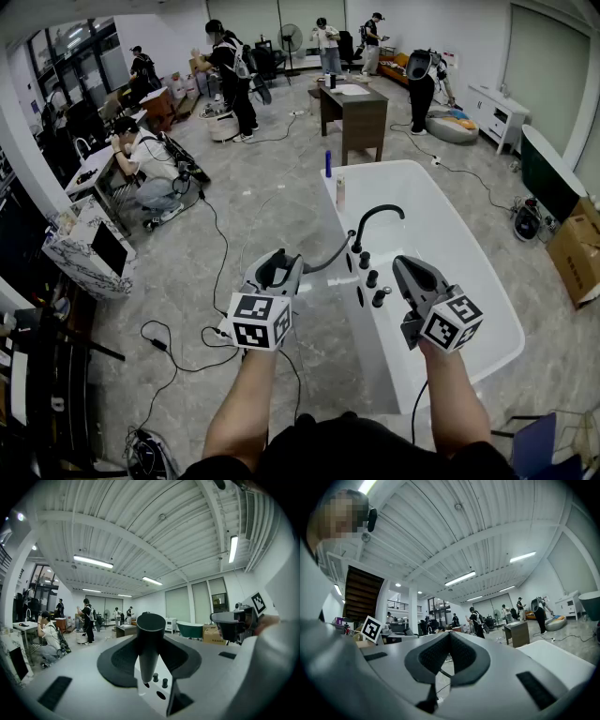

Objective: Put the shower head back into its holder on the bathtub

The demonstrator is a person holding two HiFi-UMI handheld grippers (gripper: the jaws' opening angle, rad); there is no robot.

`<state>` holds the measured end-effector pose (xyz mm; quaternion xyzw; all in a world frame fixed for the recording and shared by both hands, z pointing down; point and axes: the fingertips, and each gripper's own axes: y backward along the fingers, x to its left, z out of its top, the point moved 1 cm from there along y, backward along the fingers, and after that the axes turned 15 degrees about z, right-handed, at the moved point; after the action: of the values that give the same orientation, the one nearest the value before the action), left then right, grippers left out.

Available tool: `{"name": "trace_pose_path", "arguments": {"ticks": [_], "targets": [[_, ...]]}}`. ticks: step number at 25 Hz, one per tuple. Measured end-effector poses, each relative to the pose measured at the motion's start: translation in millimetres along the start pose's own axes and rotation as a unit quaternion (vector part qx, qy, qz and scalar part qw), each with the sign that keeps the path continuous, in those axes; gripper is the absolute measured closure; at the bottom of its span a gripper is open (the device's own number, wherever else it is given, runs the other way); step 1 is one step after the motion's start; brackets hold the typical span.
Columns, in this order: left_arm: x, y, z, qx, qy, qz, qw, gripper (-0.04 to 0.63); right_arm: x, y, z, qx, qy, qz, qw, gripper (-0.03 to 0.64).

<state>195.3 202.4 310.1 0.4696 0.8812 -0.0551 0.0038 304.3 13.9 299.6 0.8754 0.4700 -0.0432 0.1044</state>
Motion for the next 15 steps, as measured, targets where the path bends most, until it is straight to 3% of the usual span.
{"name": "trace_pose_path", "arguments": {"ticks": [15], "targets": [[-21,11,-12,0.019,0.002,0.010,0.9998,0.443,-4,28,-2,-0.005,-0.007,0.011,1.000,0.603]]}}
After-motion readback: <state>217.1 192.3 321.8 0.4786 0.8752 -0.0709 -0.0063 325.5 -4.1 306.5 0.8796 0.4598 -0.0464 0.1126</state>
